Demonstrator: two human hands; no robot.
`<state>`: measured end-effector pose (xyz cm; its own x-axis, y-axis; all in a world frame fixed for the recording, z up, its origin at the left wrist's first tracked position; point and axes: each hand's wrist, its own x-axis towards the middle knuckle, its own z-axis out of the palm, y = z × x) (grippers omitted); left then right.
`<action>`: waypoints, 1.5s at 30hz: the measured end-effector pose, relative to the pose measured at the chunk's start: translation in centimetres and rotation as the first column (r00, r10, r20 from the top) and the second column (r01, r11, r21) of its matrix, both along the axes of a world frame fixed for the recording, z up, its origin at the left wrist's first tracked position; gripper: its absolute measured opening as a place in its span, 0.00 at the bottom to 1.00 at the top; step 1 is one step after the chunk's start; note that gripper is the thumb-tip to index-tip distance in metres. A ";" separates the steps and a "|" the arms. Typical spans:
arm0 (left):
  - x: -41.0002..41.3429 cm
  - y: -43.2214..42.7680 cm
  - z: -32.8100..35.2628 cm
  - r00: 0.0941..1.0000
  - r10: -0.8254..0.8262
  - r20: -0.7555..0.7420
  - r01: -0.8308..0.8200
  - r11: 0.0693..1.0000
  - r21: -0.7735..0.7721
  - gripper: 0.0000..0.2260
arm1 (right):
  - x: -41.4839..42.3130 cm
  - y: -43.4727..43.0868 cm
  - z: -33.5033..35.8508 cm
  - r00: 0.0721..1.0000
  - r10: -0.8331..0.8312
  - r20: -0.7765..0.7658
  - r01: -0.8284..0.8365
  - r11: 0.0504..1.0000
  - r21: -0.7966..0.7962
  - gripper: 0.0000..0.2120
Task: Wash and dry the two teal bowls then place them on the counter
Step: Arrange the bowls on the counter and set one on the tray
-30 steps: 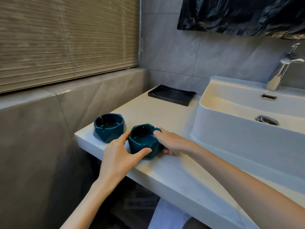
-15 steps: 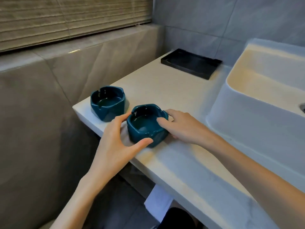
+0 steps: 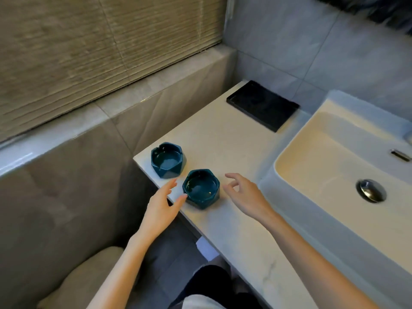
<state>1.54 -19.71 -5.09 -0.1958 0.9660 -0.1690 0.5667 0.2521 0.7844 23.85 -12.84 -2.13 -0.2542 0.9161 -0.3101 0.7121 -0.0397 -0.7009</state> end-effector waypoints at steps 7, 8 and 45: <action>-1.8 0.0 5.7 0.973 0.226 0.049 -0.221 0.971 -0.092 0.22 | -0.7 -0.4 5.0 0.994 -0.019 -0.106 0.019 1.000 0.004 0.15; -2.2 0.2 6.1 0.964 0.260 0.056 -0.253 0.962 -0.103 0.21 | -1.2 -0.3 5.3 0.993 -0.017 -0.117 0.018 1.000 0.007 0.15; -12.9 20.9 2.6 0.931 -0.292 0.220 0.360 0.837 -0.412 0.22 | -17.4 10.6 1.3 0.898 -0.357 0.258 0.399 0.908 -0.131 0.18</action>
<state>-11.32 1.24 -2.48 0.1763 0.7874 -0.5907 0.5686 0.4084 0.7141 6.50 -2.23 -0.87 0.1952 0.8538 -0.4826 0.7549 -0.4449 -0.4819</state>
